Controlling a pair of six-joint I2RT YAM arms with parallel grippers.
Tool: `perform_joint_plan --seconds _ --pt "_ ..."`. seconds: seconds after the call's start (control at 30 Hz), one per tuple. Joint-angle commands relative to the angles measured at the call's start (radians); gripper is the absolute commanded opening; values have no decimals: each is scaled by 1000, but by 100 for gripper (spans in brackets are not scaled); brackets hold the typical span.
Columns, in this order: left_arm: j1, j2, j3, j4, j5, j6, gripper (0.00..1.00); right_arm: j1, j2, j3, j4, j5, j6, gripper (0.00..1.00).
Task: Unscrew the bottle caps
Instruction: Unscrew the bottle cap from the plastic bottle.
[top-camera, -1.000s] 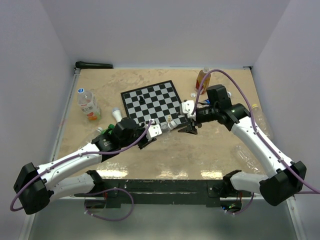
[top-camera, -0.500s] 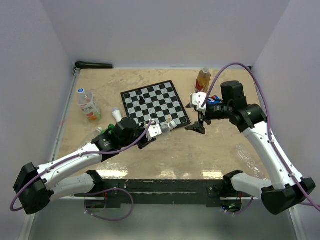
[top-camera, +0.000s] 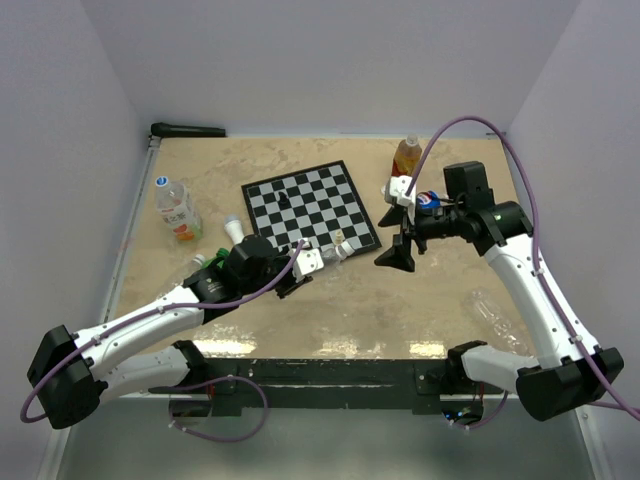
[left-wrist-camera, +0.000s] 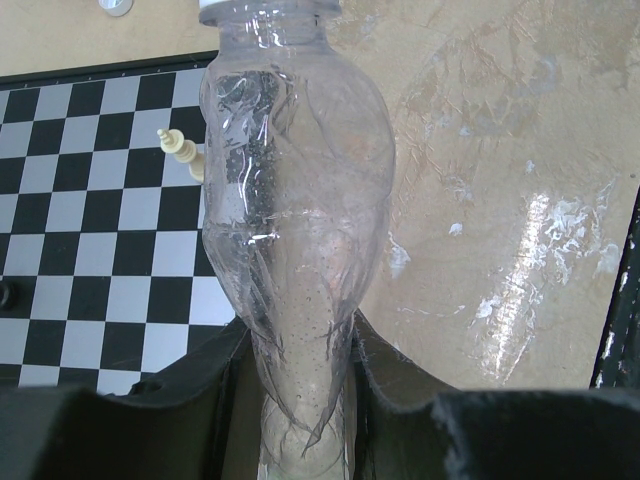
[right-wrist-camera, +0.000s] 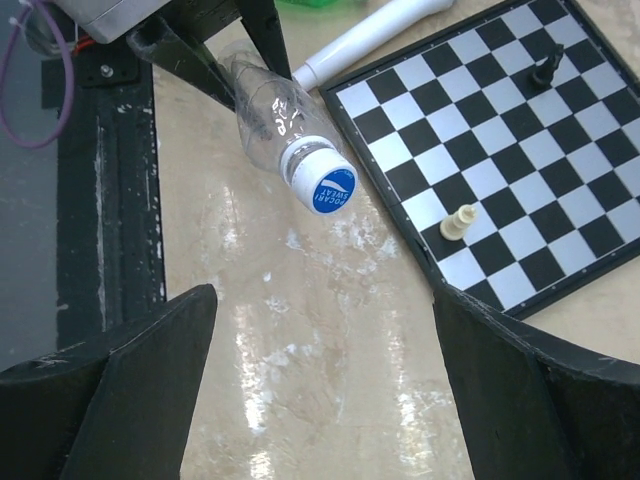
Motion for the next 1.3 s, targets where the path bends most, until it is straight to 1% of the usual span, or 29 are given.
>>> perform_joint_plan --seconds 0.0,0.1,0.17,0.27,0.43,0.7,0.83,1.03,1.27 --pt "-2 -19 11 23 2 -11 0 -15 7 25 48 -48 163 93" --pt "-2 -19 11 23 -1 -11 0 -15 12 -1 113 -40 267 93" --pt "-3 -20 11 23 -1 -11 0 -15 17 -19 108 -60 269 93" --pt "-2 -19 8 25 1 -11 0 -15 33 -26 127 -75 313 92" --pt "-2 -11 9 23 1 -11 0 -10 98 -13 145 -100 373 91" --pt "-2 -11 9 25 -3 -11 0 62 201 30 179 -68 430 90" --pt "-2 -11 9 25 -3 -9 0 77 236 53 179 -64 436 86" --pt "-2 -11 9 23 1 -11 0 89 256 66 174 -107 439 77" --pt "-2 -11 9 25 -1 -9 0 103 287 73 170 -158 432 60"
